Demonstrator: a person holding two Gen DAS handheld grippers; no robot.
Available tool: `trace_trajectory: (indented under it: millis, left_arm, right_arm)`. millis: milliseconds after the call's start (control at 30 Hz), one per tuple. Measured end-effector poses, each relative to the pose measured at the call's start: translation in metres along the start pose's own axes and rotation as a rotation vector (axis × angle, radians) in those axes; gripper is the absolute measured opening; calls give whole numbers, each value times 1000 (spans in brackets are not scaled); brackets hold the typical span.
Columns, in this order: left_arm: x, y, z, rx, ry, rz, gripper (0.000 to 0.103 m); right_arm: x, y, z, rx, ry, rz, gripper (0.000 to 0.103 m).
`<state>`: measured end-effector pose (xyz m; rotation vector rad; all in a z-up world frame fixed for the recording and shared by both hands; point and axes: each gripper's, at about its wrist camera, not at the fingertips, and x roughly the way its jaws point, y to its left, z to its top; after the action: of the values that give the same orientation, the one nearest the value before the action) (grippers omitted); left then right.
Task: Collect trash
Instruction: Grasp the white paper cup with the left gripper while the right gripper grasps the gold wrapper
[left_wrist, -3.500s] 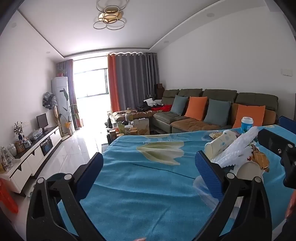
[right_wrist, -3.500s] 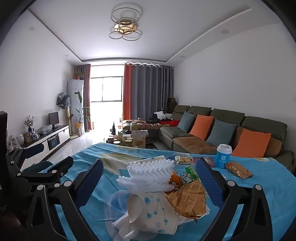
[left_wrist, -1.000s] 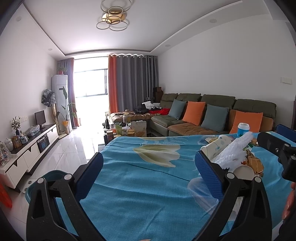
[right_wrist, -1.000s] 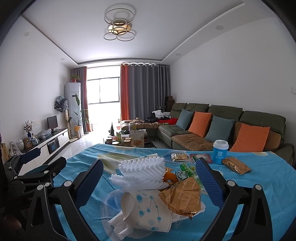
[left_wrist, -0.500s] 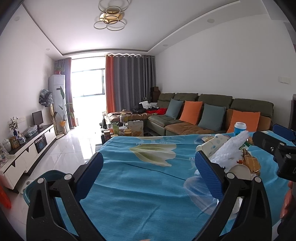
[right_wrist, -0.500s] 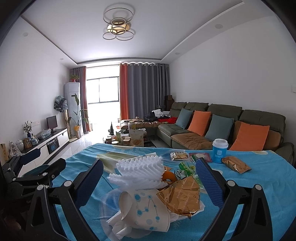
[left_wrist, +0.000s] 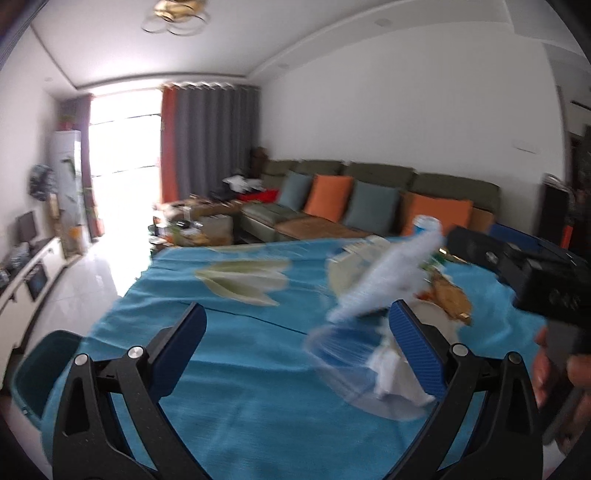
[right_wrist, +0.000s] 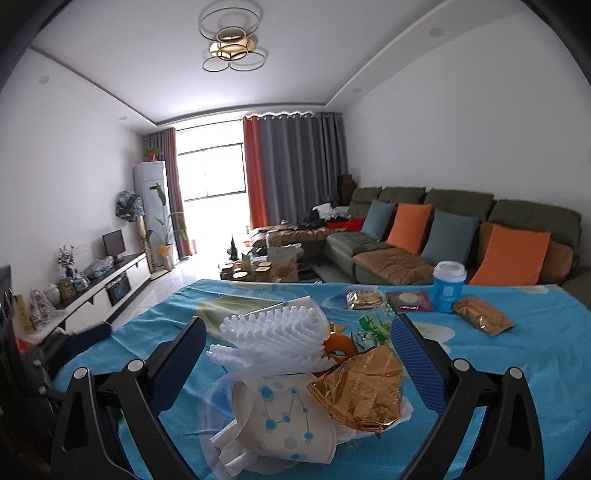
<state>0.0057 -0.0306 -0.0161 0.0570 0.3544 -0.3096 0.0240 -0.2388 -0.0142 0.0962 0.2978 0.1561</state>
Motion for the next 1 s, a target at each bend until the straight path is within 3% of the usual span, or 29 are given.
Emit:
trace_trajectory:
  millis: [333,567,633,833,900,1000]
  left_arm:
    - [32,-32,-13,51,138,-241,97]
    - [63,-41,-10,32,228,-335,97]
    - [73,-41,-8,15,253,-346,91]
    - [86,-31,-9,-60,311,-425,55]
    - [84,-27,-9,-79,319,-443,52]
    - [82,-27,-10,-85,311,-445,52]
  right_arm:
    - [12,-33,-10,77,120,3,92]
    - [33,-64,-21,179,249,5,88]
    - [42,-73,-24,212,297,19,88]
    - [59,-88,-33,292,386,99,72]
    - [60,-88,-36,315,402,125,64]
    - [58,-88,-37,336,407,151,39]
